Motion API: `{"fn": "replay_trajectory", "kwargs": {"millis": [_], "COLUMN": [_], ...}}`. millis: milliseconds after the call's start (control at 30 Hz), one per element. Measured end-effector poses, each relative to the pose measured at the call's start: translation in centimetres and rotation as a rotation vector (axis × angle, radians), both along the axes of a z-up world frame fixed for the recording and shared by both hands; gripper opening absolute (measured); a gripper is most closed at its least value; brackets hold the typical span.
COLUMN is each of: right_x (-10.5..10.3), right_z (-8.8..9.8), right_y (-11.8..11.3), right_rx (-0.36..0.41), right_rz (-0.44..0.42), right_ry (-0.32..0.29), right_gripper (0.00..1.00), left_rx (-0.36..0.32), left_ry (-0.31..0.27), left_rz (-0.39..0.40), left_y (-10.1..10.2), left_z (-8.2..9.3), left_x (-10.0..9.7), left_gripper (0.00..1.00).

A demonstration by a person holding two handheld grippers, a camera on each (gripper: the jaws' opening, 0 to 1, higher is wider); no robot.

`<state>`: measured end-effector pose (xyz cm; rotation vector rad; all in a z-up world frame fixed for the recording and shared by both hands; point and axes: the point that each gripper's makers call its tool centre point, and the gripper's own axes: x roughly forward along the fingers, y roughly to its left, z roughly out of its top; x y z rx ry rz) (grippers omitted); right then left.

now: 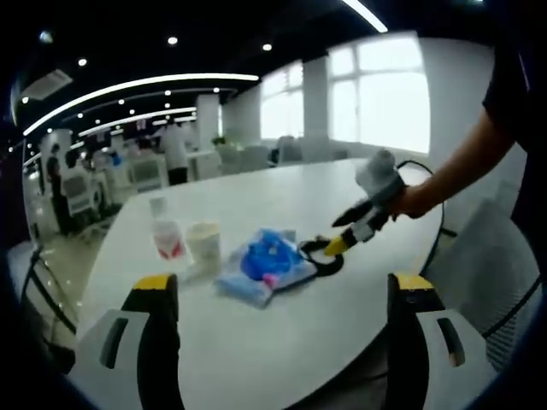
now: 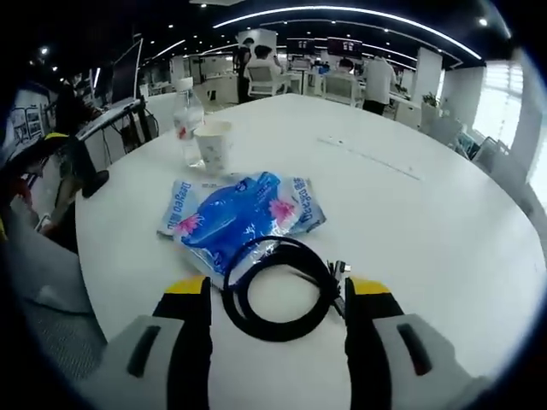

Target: Arrange the tabletop items into an orderly group along one side of the table until the central work area is clear of visible clutter.

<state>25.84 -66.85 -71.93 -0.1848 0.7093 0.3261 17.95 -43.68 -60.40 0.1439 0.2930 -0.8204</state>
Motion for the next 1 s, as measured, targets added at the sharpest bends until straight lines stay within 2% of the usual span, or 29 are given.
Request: {"fn": "replay_trajectory", "kwargs": {"millis": [333, 433, 733, 1000], "right_x": [0.2, 0.6, 2.0, 2.6], "right_z": [-1.9, -2.3, -3.2, -3.7], "right_y": [-2.3, -3.1, -4.8, -5.1], "right_rx": [-0.018, -0.045, -0.078, -0.09], "right_rz": [-0.086, -0.1, -0.122, -0.106], "right_ry": [0.029, 0.026, 0.047, 0.056], "right_gripper": [0.59, 0.57, 0.47, 0.36], "left_rx": [-0.013, -0.008, 0.008, 0.019], "left_ry": [0.002, 0.004, 0.007, 0.007], "left_rz": [-0.004, -0.003, 0.009, 0.019], "left_y": [-0.3, -0.4, -0.2, 0.0], "left_z": [0.2, 0.3, 0.2, 0.1], "left_x": [-0.1, -0.2, 0.0, 0.1], "left_gripper": [1.0, 1.0, 0.99, 0.98]}}
